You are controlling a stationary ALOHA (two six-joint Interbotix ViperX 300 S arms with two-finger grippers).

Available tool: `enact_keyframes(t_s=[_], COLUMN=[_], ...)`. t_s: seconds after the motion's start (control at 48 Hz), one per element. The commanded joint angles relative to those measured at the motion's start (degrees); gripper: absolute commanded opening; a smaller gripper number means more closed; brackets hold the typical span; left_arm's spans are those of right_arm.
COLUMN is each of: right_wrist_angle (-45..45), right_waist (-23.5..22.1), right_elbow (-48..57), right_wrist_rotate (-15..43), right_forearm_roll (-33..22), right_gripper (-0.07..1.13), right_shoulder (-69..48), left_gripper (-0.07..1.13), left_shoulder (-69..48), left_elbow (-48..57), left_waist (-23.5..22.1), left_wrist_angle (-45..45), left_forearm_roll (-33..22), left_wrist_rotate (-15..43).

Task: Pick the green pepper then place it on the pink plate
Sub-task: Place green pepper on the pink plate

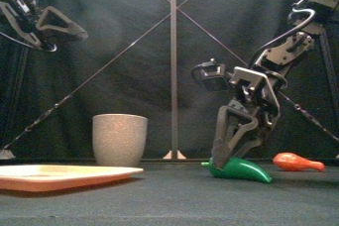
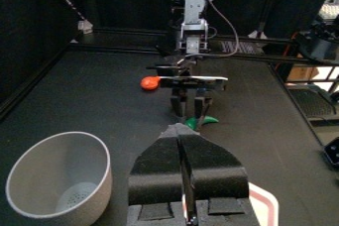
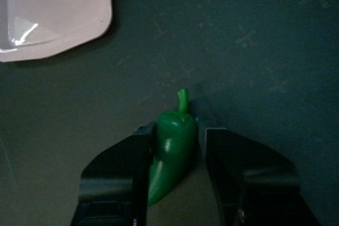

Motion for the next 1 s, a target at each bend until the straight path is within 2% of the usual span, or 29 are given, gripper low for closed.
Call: enact_keyframes(t_s=[0.021,0.208,0.438,0.521,0.792,1.0], right_wrist_angle=[0.0,0.0,0.18,0.79,6.94,8.61], right_waist=[0.53,2.2,3.34,3.43,2.81,2.81], right_elbow=[-2.29,-8.53,-21.01,-25.4,-38.67,-45.97], right_wrist_rotate=[0.0,-0.88,-0.18,0.0,-0.09,-0.09], right_forearm_roll=[-0.09,-2.72,-13.54,-15.91,-17.14,-18.46], right_gripper=[0.59,0.58,0.58,0.58,0.59,0.66], right_shoulder=[-1.32,-1.32,2.81,5.71,16.44,21.45], left_gripper=[0.09,0.09,0.09,0.09,0.09,0.09], left_shoulder=[0.26,0.26,0.26,0.26,0.26,0.26], left_elbow=[-0.7,-0.7,-0.7,-0.53,0.09,0.44], left_waist=[0.18,0.18,0.18,0.18,0.18,0.18], left_wrist_angle=[-0.18,-0.26,-0.26,-0.26,-0.26,-0.18], left_forearm_roll=[-0.09,-0.09,-0.26,-0.26,-0.35,-0.26], left_wrist_rotate=[0.09,0.09,0.0,0.0,0.0,0.18])
